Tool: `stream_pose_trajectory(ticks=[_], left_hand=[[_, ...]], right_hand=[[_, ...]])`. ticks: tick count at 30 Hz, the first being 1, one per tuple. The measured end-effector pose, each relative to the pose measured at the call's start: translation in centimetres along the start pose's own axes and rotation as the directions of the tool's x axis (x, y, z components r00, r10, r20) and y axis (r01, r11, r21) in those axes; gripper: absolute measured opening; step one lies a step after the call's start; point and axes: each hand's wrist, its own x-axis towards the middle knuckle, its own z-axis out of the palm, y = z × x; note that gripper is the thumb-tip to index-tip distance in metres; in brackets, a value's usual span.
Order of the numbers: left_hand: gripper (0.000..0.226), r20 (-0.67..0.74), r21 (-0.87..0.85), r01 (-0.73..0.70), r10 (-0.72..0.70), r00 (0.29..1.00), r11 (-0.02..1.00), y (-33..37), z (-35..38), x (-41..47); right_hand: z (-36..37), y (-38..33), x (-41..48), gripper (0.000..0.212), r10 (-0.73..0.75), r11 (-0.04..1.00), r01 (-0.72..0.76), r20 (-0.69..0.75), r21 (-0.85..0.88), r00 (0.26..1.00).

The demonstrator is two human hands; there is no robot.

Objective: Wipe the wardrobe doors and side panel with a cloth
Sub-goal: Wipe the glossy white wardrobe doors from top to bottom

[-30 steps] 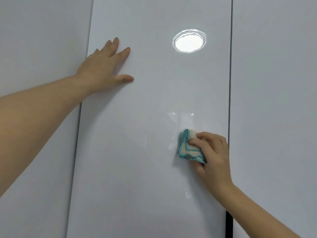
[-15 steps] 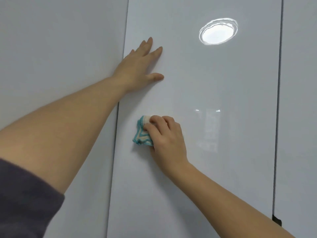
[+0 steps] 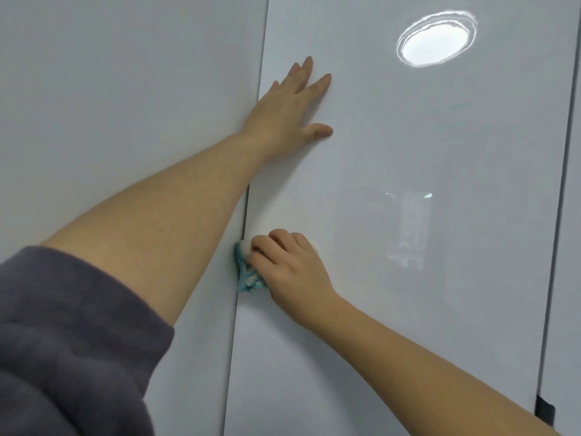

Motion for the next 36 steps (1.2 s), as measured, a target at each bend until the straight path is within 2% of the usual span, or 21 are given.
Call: stream_pose_trajectory(ticks=[5, 10, 14, 20, 24, 30, 33, 36], left_hand=[[0.074, -0.071, -0.019, 0.059, -0.061, 0.996, 0.998, 0.3, 0.8, -1.1], [0.074, -0.118, -0.102, 0.186, -0.198, 0.973, 0.977, 0.9, 2.3, -3.0], [0.076, -0.15, -0.126, 0.223, -0.241, 0.959, 0.967, 2.4, 3.4, -4.7], [0.075, -0.102, -0.128, 0.238, -0.251, 0.963, 0.963, 3.1, 4.8, -7.5], [0.074, -0.082, -0.166, 0.239, -0.255, 0.964, 0.957, 2.6, 5.3, -8.2], [0.076, -0.089, -0.174, 0.251, -0.269, 0.959, 0.952, 1.8, 5.2, -8.4], [0.077, -0.096, -0.175, 0.248, -0.268, 0.959, 0.953, 1.6, 5.4, -8.5], [0.076, -0.121, -0.148, 0.244, -0.262, 0.957, 0.958, 1.5, 5.6, -8.5]], right_hand=[[-2.1, 2.1, -2.2, 0.024, -0.028, 0.999, 0.029, 0.026, -0.033, 0.999], [-5.8, 4.9, -6.3, 0.022, 0.016, 0.998, -0.015, 0.02, -0.055, 1.0], [-8.9, 7.0, -10.0, 0.022, 0.081, 0.992, -0.084, -0.034, -0.09, 0.996], [-12.5, 9.0, -14.2, 0.025, 0.201, 0.967, -0.205, -0.044, -0.152, 0.979], [-14.1, 9.8, -17.2, 0.023, 0.302, 0.935, -0.316, -0.106, -0.161, 0.947], [-15.5, 9.6, -19.8, 0.026, 0.519, 0.818, -0.56, -0.249, -0.133, 0.818], [-15.0, 8.5, -20.3, 0.045, 0.665, 0.704, -0.709, -0.308, -0.045, 0.68], [-14.0, 6.3, -20.5, 0.05, 0.748, 0.622, -0.782, -0.33, 0.047, 0.576]])
